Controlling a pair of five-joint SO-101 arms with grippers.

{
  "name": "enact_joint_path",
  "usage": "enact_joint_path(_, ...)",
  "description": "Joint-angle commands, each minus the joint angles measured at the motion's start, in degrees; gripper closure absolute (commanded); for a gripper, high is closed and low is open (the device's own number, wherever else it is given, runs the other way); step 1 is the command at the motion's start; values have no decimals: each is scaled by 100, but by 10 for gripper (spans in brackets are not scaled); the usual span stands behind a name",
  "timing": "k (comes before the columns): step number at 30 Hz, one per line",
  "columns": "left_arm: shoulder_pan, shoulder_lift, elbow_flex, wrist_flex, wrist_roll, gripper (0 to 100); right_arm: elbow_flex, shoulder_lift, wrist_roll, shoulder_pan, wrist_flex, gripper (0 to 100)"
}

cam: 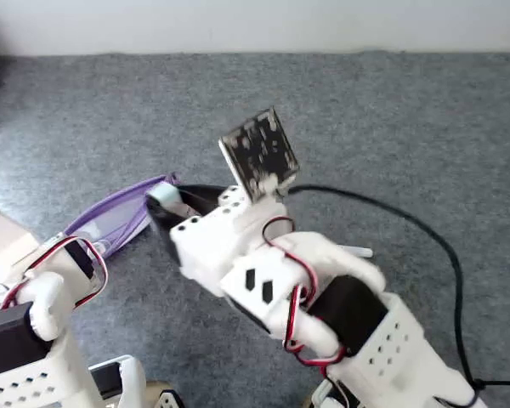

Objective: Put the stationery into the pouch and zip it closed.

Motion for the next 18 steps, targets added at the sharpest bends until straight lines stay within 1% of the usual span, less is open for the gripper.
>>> enact_joint_path(1, 0, 9, -312, 35, 53, 987, 580, -295, 62, -215, -2132, 991)
enact_joint_path(3, 0, 9, -312, 44, 53, 987, 774, -198, 325, -347, -2747, 991)
enact_joint_path(5, 0, 9, -312, 44, 53, 987, 879, -31, 501, -505, -3116, 991)
enact_joint_path(8, 0, 18, -312, 44, 53, 987, 923, 303, 536, -637, -3231, 991)
enact_joint_path(18, 0, 18, -312, 53, 53, 987, 932, 1543, 519, -514, -3248, 983)
